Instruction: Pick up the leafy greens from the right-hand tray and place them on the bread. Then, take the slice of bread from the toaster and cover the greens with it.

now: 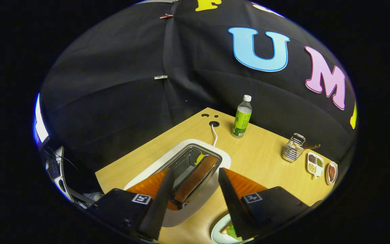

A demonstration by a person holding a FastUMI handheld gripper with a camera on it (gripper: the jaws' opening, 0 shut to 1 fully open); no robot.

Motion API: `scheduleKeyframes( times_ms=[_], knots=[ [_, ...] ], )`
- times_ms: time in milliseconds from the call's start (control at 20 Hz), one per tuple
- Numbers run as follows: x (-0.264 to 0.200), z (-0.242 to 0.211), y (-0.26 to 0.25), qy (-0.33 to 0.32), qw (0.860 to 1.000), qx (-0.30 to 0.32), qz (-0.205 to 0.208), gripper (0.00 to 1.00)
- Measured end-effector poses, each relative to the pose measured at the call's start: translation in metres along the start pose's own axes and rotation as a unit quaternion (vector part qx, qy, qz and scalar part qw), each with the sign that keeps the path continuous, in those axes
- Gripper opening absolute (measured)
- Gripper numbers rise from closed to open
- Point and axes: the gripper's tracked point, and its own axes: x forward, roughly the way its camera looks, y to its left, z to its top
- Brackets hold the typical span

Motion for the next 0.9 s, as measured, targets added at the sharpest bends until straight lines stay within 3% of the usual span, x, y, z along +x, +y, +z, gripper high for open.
scheduleKeyframes(
  times_ms=[50, 150, 300, 350, 600, 900],
  knots=[
    [0.001, -0.001, 0.001, 0.003, 1.0, -0.002, -0.002, 0.71],
    [0.005, -0.003, 0.003, 0.007, 1.0, -0.007, -0.006, 0.6],
    [0.006, -0.007, 0.007, 0.014, 1.0, -0.002, -0.008, 0.55],
    [0.006, -0.008, 0.008, 0.019, 1.0, 0.002, -0.013, 0.39],
    [0.005, -0.009, 0.01, 0.038, 0.998, 0.041, -0.021, 0.19],
    [0.002, -0.001, 0.008, 0.048, 0.997, 0.066, 0.008, 0.11]
  ],
)
